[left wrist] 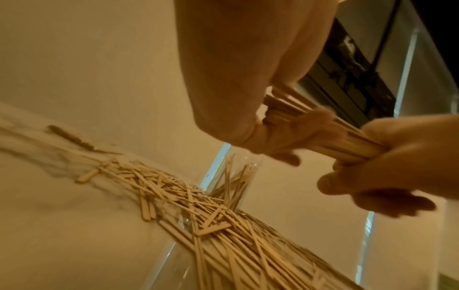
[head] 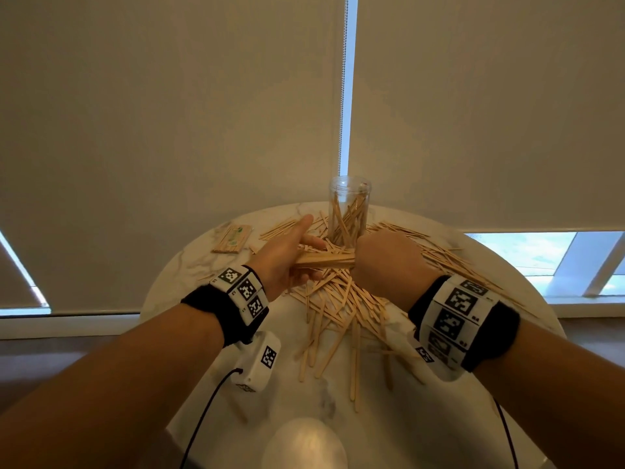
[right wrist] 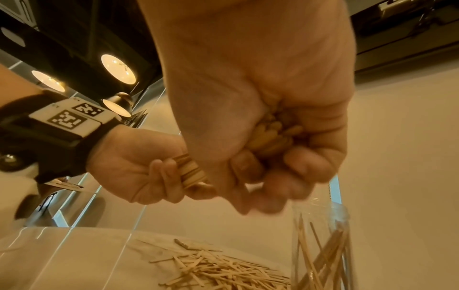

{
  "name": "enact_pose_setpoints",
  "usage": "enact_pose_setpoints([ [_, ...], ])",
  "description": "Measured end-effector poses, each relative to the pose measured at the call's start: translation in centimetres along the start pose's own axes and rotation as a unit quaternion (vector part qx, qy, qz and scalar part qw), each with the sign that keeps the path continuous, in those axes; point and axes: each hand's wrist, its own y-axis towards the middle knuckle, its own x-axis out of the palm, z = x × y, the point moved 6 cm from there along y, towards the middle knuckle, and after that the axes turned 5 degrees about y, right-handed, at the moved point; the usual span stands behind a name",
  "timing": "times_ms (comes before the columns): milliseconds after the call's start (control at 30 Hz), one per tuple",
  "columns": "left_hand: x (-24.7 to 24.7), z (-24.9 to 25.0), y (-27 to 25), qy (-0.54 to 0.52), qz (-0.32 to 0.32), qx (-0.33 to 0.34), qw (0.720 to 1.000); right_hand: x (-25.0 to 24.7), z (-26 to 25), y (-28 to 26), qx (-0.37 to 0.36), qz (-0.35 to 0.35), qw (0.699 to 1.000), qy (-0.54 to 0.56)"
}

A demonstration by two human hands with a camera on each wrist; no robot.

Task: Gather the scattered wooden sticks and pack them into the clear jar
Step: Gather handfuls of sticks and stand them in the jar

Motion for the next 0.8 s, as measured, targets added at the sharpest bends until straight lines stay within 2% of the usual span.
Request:
enact_pose_setpoints([
  [100,0.6,0.3,0.3,0.042,0.044,0.088,0.994,0.4,-0.3,0.4,-0.007,-0.025,0.999,0.018],
  [167,0.2,0.0,0.7,0.046,0.088,0.13,0.987,0.3,-0.9,0.4,-0.037,-0.044,0.996,0.066],
  [233,-0.7,-0.5,1.4,0.037,0.139,0.127,0.981,0.2,-1.7,0.3,-0.087,-0.062,0.987,0.118],
  [333,-0.6,-0.9,2.4,-0.02,0.138,0.083,0.987,-0.4,-1.9,0.2,-0.119,0.006,0.985,0.126],
  [400,0.0,-0.7,3.0,-0.013,0.133,0.043,0.99,-0.6,-0.9,1.0,-0.105,0.044,0.987,0.112],
  [500,0.9,-0.3,5.0,-0.009,0.067,-0.017,0.998,-1.3,1.2,3.1,-0.087,0.033,0.991,0.095],
  [567,0.3,0.6,7.1,-0.024,0.081,-0.024,0.996,-3.2,3.7,5.2,-0.05,0.036,0.994,0.094],
  [667,-0.9,2.8,9.7,0.004,0.131,0.021,0.991,-6.5,8.5,9.3,0.028,0.074,0.994,0.081],
  [800,0.0,5.7,14.7,0.11,0.105,0.114,0.982,-6.7,11.3,16.3,0.048,0.086,0.995,0.017],
])
